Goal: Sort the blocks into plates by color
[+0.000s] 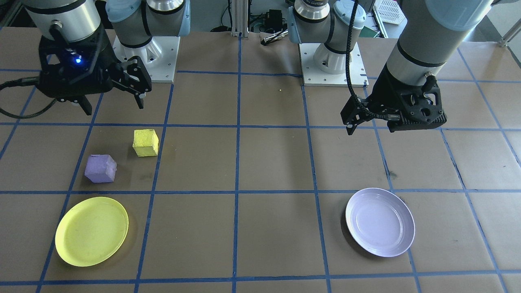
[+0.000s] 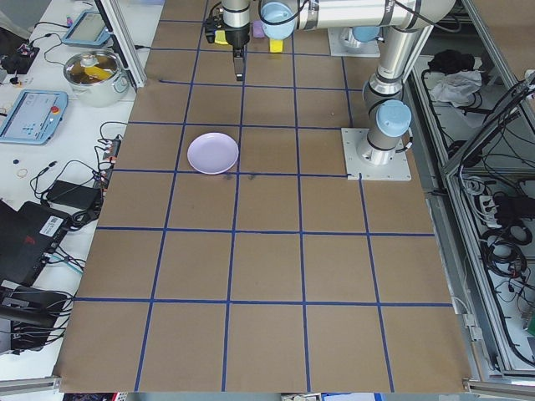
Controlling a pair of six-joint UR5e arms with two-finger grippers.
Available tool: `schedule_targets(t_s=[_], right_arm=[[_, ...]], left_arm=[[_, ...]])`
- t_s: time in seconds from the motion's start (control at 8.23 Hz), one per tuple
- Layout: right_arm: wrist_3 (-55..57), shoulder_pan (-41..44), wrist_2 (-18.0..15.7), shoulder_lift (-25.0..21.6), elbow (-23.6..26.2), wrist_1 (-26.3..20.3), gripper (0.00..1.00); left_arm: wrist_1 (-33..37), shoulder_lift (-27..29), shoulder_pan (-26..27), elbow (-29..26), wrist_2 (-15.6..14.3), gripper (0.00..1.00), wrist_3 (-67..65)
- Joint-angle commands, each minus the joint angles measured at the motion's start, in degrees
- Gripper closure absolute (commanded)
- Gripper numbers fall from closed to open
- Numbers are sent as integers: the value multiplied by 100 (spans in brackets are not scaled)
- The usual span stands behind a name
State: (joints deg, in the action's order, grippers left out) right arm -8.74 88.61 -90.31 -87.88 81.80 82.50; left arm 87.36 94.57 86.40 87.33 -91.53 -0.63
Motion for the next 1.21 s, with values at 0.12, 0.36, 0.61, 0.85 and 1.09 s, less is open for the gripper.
schedule_targets(t_s=[0.12, 0.36, 0.61, 0.85, 1.09], right_arm=[[-23, -142, 31, -230, 459, 196, 0], [-23, -142, 31, -230, 1009, 537, 0], [-49, -142, -30, -405, 2456, 1388, 0], [-260, -142, -196, -353, 3976, 3053, 0], [-278, -151, -285, -143, 4607, 4061, 0]], left_arm=[[-8, 1, -1, 3, -5, 0, 10], [-8, 1, -9, 3, -5, 0, 10], [-8, 1, -9, 3, -5, 0, 19], [0, 1, -9, 3, -5, 0, 37], [-8, 1, -9, 3, -5, 0, 46]])
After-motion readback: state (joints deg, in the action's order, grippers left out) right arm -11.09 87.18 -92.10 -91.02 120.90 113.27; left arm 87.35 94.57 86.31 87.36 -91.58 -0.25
